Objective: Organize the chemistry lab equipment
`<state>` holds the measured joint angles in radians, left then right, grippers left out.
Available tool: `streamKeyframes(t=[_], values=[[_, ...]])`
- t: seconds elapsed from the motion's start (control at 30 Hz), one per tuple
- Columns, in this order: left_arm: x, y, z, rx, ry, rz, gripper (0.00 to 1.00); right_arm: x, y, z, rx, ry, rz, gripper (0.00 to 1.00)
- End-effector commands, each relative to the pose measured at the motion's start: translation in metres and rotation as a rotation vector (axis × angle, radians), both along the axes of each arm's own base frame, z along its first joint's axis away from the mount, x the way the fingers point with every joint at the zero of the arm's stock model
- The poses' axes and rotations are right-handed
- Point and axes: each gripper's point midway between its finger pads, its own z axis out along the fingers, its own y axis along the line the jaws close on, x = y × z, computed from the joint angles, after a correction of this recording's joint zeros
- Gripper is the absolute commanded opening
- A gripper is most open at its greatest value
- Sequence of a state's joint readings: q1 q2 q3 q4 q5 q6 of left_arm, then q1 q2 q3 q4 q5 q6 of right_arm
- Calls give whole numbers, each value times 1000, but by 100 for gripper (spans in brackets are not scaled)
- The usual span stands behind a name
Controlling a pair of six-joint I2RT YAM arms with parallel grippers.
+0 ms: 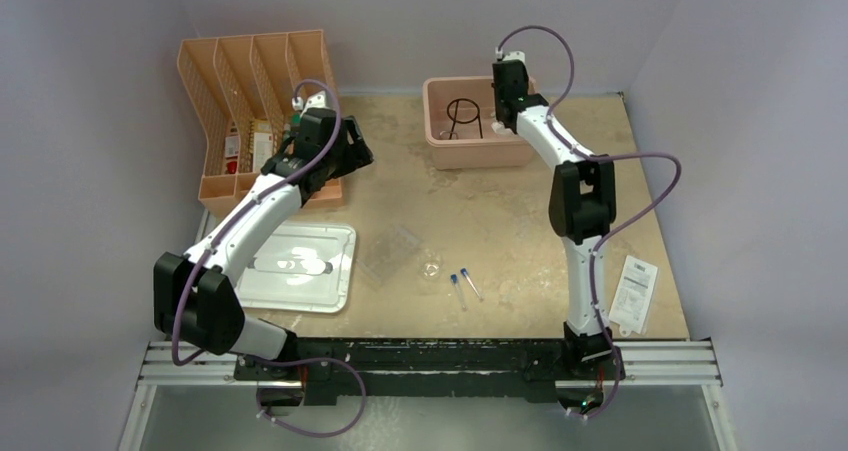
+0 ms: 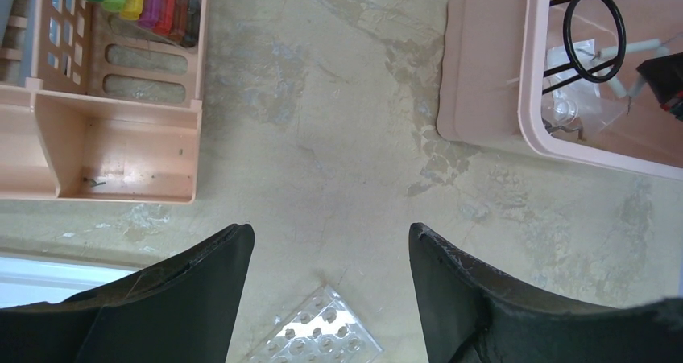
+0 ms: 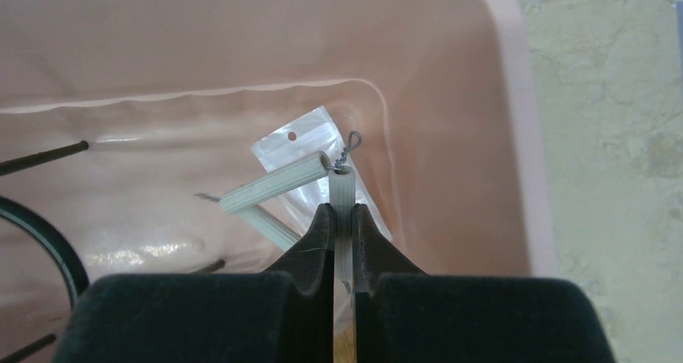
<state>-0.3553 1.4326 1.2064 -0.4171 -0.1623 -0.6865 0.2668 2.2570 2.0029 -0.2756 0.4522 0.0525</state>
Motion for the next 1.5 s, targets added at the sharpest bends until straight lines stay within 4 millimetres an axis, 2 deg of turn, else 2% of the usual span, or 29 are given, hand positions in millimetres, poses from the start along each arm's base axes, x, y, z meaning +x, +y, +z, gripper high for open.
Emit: streamKeyframes(t=[0.0,0.23,0.37,0.43,0.57,0.77,0.83,0.93,1.0,1.1,1.13,1.17,1.23,1.47], values=[[11,0,18,8,-51,12,71,22,5,23,44,-79,21,0],[13,-6,19,-4,-50,-13,71,39,1,6,40,-77,44,0],[12,-10,21,-16,-53,-32,71,39,1,14,45,-85,47,2],[12,-10,21,-18,-54,-36,71,37,2,24,58,-101,55,7],[12,-10,23,-15,-60,-40,71,30,3,53,81,-136,59,31],[9,-7,27,-6,-69,-39,71,6,11,113,150,-194,115,47],[8,-5,28,-3,-73,-32,71,-10,23,130,199,-182,183,52],[7,0,29,14,-77,-13,71,-39,38,143,246,-147,264,70],[6,4,28,24,-77,2,71,-63,48,145,255,-116,314,80],[4,9,25,33,-72,26,71,-105,72,144,244,-60,409,91],[3,11,25,35,-70,36,71,-120,79,138,230,-31,431,93],[2,13,23,39,-66,50,71,-134,88,140,220,-22,457,93],[2,18,20,44,-57,76,71,-166,103,128,211,30,496,95],[-1,38,9,33,-22,180,71,-264,146,94,289,167,596,96]])
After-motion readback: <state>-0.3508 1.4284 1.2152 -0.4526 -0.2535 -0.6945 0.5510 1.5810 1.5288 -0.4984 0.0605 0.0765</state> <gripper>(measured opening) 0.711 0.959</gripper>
